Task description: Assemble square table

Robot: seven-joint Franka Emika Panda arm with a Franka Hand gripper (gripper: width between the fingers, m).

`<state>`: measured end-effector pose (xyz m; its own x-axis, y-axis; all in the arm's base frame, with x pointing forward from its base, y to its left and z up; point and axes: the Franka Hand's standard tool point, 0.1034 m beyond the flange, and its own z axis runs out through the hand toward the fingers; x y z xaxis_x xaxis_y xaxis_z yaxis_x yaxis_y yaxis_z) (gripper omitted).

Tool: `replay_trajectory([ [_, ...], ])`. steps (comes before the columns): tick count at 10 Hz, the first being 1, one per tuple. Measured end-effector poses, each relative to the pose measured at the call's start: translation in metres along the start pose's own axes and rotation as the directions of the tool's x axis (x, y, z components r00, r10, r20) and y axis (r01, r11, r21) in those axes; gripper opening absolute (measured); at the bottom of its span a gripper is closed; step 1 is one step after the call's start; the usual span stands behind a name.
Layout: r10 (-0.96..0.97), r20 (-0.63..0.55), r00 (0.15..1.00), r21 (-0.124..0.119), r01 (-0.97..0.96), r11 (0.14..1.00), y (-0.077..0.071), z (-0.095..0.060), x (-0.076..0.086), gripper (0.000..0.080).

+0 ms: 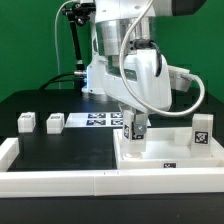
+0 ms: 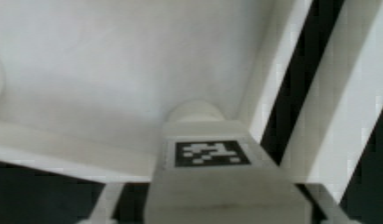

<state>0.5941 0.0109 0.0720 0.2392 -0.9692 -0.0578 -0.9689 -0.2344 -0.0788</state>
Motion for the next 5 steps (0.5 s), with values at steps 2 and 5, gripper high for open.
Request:
replay_trajectory([
  [2,0.106,0.008,0.994,0.004,-0.106,0.994,-0.0005,0.0003,-0.0012,0.0291],
  [5,-0.023,0.006,1.0,0.005,0.023,1.0,0.0,0.0002,0.0004,0.0466],
])
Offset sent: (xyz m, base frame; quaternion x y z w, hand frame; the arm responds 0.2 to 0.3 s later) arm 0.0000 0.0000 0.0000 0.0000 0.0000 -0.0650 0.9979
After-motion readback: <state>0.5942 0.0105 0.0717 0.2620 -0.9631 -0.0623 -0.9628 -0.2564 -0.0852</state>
